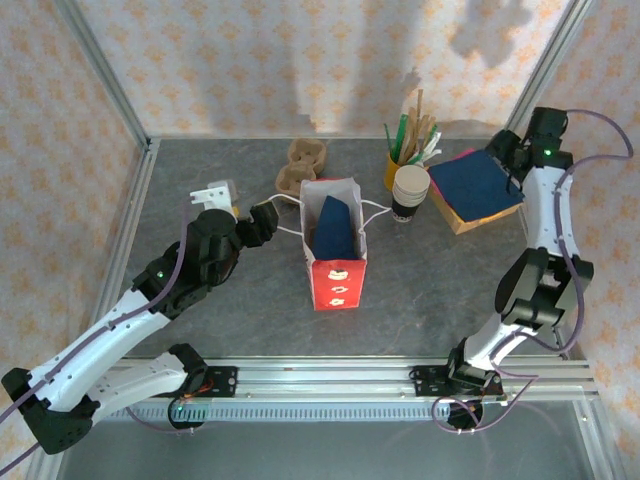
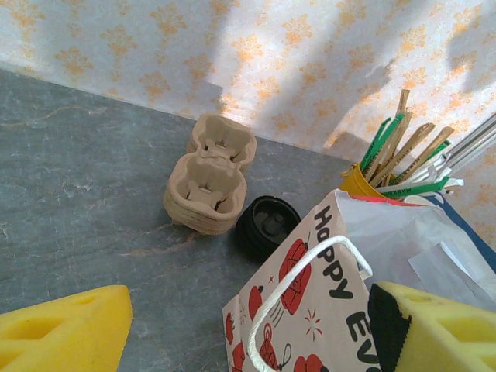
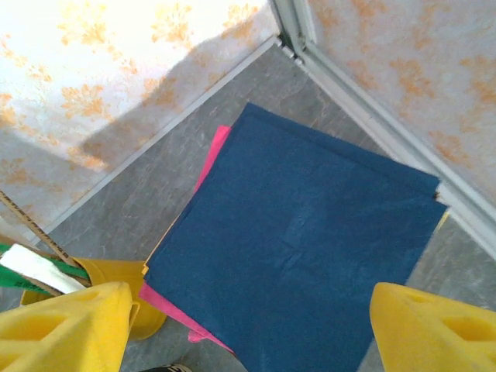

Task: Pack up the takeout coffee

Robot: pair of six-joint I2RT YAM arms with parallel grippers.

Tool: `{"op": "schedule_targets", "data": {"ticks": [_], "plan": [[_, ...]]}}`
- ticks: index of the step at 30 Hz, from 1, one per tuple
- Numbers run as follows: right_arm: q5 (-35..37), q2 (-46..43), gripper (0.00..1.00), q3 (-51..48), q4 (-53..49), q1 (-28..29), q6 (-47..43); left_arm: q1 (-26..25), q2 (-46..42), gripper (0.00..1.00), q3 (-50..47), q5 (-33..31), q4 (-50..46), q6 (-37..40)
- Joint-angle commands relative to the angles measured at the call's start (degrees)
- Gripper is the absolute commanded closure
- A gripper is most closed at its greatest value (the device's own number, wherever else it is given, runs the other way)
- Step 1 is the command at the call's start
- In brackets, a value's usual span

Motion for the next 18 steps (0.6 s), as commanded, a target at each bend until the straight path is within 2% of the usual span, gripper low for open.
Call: {"op": "schedule_targets", "data": {"ticks": [1,11,18], "plan": [[-1.4,3.5,0.2,-1.9,2.8,0.2,0.9,0.6,-0.6,0.18,0.7,-1.4,-1.4,0.4],[1.6,11.8,0.22,-1.5,2.2,0.2,-0.7,0.6,-0.5,0.18,0.6,-0.9,-1.7,0.1],[-1.1,17.2,0.27,-0.2,1.4,0.4,-1.5,0.7,0.6,0.18,1.2,-0.3,-2.2,0.3]]}}
